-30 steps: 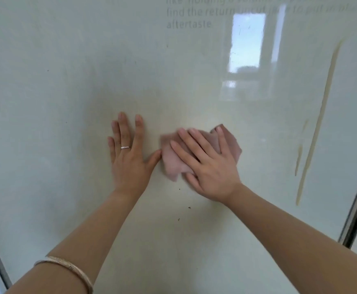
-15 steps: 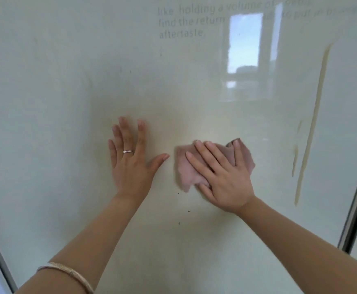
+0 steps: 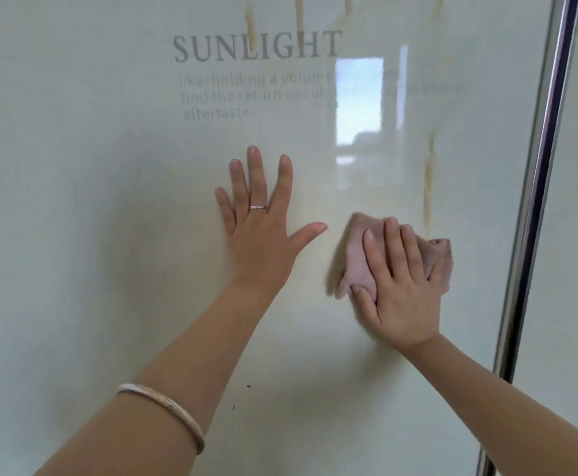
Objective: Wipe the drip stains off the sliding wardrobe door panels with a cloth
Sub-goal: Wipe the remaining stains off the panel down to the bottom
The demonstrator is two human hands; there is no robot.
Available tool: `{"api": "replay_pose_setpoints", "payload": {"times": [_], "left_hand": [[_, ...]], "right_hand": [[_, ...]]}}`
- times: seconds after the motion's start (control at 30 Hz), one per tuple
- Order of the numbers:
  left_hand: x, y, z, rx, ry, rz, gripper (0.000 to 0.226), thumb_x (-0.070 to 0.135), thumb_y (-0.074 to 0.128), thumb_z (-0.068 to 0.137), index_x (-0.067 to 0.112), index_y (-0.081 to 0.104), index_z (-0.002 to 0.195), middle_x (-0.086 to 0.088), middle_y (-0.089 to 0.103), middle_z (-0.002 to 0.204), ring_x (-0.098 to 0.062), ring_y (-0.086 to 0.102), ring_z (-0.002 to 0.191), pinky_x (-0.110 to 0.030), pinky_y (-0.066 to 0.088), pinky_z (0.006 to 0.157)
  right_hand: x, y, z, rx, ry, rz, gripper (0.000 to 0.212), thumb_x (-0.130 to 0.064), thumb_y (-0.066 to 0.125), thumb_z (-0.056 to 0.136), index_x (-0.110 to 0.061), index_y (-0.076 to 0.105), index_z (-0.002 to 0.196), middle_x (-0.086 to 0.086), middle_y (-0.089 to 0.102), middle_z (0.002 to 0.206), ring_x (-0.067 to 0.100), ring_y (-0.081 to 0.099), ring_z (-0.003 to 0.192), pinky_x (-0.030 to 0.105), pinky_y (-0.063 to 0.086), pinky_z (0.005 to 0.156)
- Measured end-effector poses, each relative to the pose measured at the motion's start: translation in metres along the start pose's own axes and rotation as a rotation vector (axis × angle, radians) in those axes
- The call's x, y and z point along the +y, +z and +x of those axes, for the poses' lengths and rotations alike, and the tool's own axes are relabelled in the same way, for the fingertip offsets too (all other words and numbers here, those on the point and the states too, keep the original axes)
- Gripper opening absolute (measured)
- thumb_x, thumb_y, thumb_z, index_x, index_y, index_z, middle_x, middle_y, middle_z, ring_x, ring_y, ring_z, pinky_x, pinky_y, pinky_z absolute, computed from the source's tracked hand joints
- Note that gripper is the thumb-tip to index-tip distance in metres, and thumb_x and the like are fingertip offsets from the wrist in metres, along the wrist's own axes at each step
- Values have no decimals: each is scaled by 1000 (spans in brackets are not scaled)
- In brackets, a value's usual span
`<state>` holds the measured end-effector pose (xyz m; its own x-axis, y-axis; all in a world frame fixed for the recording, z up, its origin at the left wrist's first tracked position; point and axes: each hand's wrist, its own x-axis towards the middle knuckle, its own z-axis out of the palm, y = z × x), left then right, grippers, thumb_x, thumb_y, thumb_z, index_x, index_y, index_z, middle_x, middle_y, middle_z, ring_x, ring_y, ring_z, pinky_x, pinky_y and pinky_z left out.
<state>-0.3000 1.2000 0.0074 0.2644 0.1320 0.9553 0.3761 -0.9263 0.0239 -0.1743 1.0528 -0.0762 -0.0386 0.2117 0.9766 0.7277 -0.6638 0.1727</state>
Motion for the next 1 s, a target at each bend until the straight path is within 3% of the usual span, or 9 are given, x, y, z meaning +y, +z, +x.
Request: {"api": "replay_pose_setpoints", "payload": {"times": [0.13, 0.23, 0.33, 0.43, 0.53, 0.67, 0.77, 1.0], "left_hand": [[4, 1, 0, -2, -11, -9, 87, 72, 32, 76, 27, 10, 147, -13, 7, 156, -29, -5, 140, -51, 1, 110], [5, 4, 0, 23, -5, -2, 87, 75, 28, 76, 26, 15, 147, -12, 6, 154, -31, -2, 140, -53, 4, 109], [6, 2, 1, 18, 3, -12, 85, 77, 20, 79, 26, 16, 147, -13, 8, 154, -31, -1, 140, -54, 5, 109], [6, 1, 1, 0, 7, -8, 85, 78, 17, 80, 25, 16, 146, -16, 12, 154, -32, 0, 140, -54, 6, 108], [7, 0, 2, 7, 4, 11, 86, 78, 17, 80, 24, 16, 147, -15, 11, 154, -33, 1, 140, -54, 7, 108], [7, 4, 2, 8, -2, 0, 86, 77, 19, 79, 25, 15, 147, -15, 10, 154, -33, 0, 140, -53, 6, 109], [7, 4, 1, 18, -1, -11, 86, 77, 20, 79, 25, 15, 147, -15, 9, 154, -33, -1, 140, -54, 6, 109], [9, -2, 1, -5, -6, -20, 90, 71, 36, 76, 23, 12, 147, -20, 11, 154, -35, 3, 140, -53, 4, 110]], "right_hand": [[24, -12, 50, 30, -79, 31, 62, -52, 21, 100, -14, 28, 149, 16, 31, 153, 23, 14, 147, 58, 9, 112], [35, -15, 110, 74, 114, 51, 65, -49, 21, 99, -11, 23, 151, 18, 26, 156, 30, 17, 145, 50, -3, 115], [17, -9, 95, 75, 230, 31, 66, -51, 14, 100, -10, 20, 152, 18, 23, 157, 29, 15, 146, 55, 1, 115], [4, -6, 47, 37, 112, 9, 65, -52, 18, 100, -11, 23, 150, 16, 25, 155, 23, 13, 147, 56, 4, 115], [30, -14, 80, 48, 57, 10, 66, -51, 24, 98, -10, 27, 150, 18, 28, 154, 29, 20, 145, 56, 6, 114], [52, -23, 150, 81, 328, 83, 70, -51, 23, 95, -12, 21, 153, 16, 18, 159, 32, 14, 147, 61, 5, 114], [44, -18, 141, 123, 399, 85, 68, -49, 26, 96, -12, 23, 153, 16, 21, 158, 31, 16, 147, 59, 4, 114], [33, -14, 40, -3, 44, 1, 64, -53, 18, 99, -12, 26, 149, 19, 31, 153, 28, 20, 144, 56, 5, 114]]}}
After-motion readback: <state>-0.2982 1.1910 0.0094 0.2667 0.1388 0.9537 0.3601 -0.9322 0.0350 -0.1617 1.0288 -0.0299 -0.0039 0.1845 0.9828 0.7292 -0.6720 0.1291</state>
